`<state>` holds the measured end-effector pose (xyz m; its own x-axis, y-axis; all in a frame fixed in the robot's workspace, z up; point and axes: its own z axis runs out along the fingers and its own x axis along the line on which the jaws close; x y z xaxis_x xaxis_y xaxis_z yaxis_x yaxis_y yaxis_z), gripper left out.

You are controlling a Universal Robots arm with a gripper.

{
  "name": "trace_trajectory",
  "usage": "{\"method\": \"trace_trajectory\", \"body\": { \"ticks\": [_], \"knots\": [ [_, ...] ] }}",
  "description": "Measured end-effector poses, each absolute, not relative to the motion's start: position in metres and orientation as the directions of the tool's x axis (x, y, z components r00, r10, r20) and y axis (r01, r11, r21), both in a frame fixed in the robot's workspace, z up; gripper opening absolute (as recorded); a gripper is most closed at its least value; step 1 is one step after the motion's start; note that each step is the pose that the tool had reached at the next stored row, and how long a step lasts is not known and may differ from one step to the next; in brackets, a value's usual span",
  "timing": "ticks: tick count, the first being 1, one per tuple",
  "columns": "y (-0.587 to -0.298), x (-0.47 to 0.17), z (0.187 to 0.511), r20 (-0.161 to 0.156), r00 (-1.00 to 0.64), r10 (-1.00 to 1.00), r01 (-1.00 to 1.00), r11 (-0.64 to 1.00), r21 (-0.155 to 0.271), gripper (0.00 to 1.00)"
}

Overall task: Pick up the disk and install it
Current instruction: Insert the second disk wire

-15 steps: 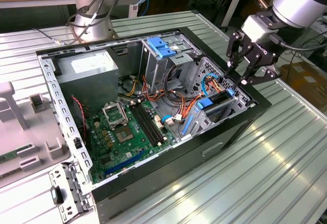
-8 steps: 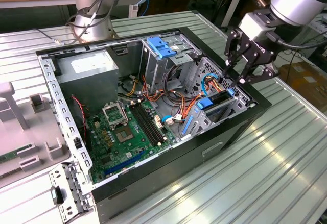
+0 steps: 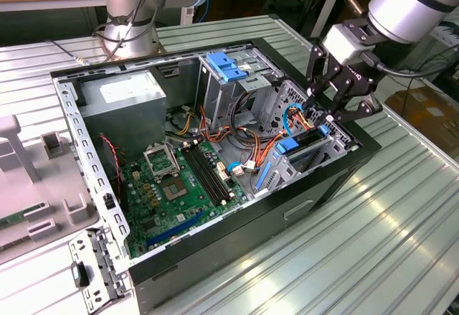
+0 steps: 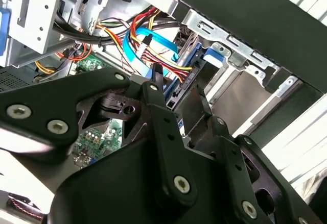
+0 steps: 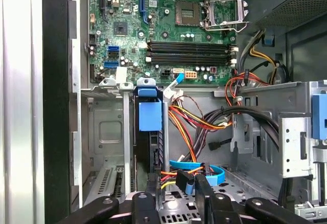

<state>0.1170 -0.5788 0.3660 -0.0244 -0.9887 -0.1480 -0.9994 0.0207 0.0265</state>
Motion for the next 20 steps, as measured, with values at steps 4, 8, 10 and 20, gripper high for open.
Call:
{"method": "trace_trajectory", "body": {
  "ticks": [4, 8, 10, 20],
  "knots": [
    [-0.5789, 0.1170, 0.3658, -0.148, -0.024, -0.989, -0.999, 0.021, 0.027, 0.42],
    [-0.5790, 0.1170, 0.3654, -0.148, -0.024, -0.989, -0.999, 0.021, 0.027, 0.41],
    [-0.5791, 0.1170, 0.3653, -0.148, -0.024, -0.989, -0.999, 0.021, 0.027, 0.22],
    [-0.5793, 0.1170, 0.3646, -0.148, -0.024, -0.989, -0.999, 0.021, 0.027, 0.11]
  ]
}}
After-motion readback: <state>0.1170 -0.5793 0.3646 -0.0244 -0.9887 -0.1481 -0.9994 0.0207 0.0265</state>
